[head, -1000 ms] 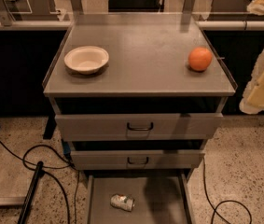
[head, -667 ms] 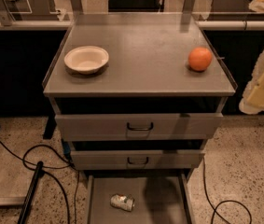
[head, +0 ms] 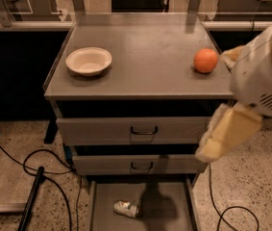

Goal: Pick 7up can from bottom drawer and place on counter

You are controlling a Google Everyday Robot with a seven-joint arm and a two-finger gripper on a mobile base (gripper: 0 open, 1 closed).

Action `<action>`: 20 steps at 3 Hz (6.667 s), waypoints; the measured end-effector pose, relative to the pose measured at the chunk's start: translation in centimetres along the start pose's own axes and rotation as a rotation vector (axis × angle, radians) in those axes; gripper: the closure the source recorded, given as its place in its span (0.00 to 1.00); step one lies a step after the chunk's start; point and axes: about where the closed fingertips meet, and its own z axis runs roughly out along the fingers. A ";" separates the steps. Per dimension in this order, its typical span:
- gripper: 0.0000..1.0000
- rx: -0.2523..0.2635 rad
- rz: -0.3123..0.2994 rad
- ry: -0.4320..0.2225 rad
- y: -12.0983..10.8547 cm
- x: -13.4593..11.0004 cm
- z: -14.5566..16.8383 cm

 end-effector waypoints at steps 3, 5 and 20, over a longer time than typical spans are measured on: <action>0.00 -0.070 0.045 -0.030 3.4 -0.1 4.9; 0.00 -0.206 0.087 -0.082 10.6 1.9 14.5; 0.00 -0.458 0.326 -0.174 23.6 14.0 57.7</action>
Offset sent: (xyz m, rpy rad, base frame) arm -0.0009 0.0176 -0.0439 0.0465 0.0556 -0.0070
